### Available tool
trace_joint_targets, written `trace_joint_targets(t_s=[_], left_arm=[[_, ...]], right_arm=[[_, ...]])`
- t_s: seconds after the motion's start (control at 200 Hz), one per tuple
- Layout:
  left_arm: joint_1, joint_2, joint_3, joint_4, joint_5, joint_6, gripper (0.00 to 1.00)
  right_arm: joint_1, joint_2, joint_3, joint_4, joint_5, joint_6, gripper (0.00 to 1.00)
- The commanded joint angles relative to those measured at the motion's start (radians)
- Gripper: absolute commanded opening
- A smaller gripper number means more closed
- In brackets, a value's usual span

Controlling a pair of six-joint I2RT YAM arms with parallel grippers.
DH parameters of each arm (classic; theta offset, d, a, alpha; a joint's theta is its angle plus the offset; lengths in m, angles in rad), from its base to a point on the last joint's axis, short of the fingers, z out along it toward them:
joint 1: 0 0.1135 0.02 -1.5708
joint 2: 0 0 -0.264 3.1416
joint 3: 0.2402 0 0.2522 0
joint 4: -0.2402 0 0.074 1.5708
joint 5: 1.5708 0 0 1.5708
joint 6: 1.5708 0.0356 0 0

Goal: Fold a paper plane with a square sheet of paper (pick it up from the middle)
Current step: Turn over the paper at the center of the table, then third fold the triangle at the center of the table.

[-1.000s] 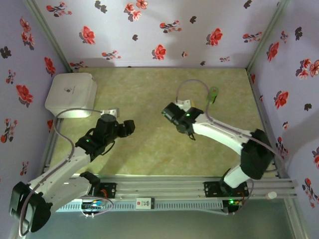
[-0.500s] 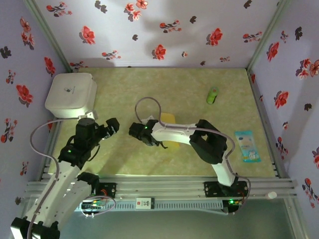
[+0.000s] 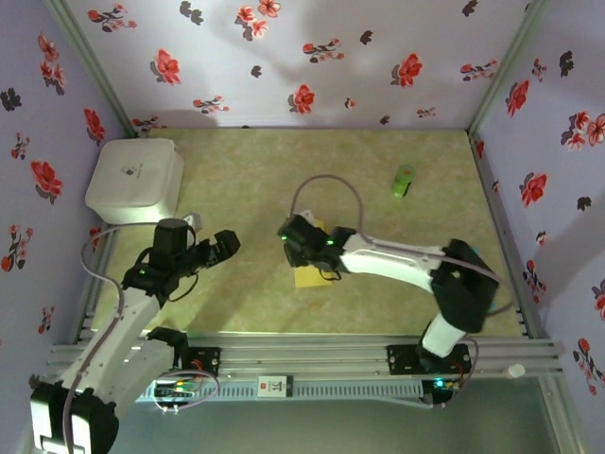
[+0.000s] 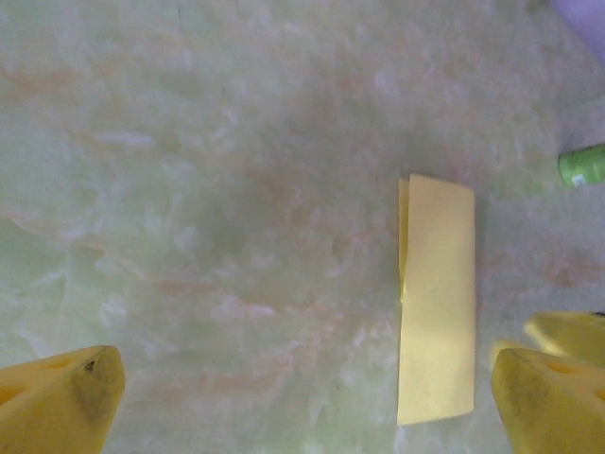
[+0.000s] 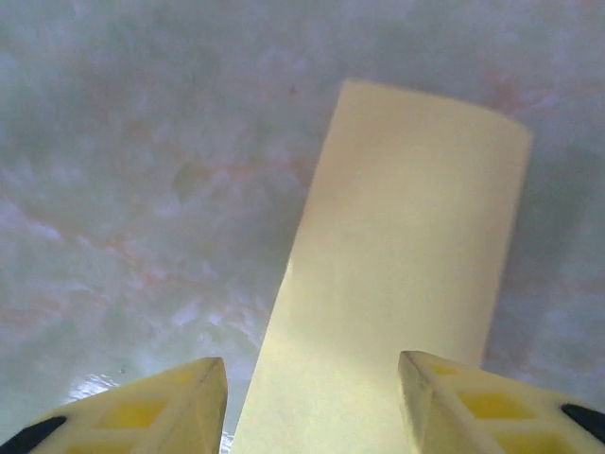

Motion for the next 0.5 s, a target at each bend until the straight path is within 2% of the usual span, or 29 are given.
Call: trace_joint_targets(t_s=[0.0,0.09,0.16,0.26,0.36,0.495], left_arm=[[-0.007,0.065,-0.04,0.163,0.12,-0.081,0.92],[-0.055,0.16,-0.058,0.274,0.124,-0.129,0.85],[-0.11,0.247,-0.042,0.345,0.123,-0.158,0.79],[-0.196,0.363,0.014,0.376,0.113,-0.163,0.73],[-0.254,0.444,0.076,0.369,0.095,-0.154,0.64],[-0.293,0.505,0.112,0.386,0.075,-0.167,0.63]], right_arm=[[-0.07,-0.127,-0.138,0.129,-0.05,0.1,0.57],[-0.149,-0.233,-0.276,0.168,-0.107,0.153,0.56],[-0.235,-0.29,-0.376,0.218,-0.205,0.196,0.54],[-0.337,-0.327,-0.481,0.296,-0.318,0.257,0.5],[-0.366,-0.328,-0.518,0.342,-0.383,0.269,0.47],[-0.381,-0.261,-0.508,0.373,-0.442,0.258,0.41]])
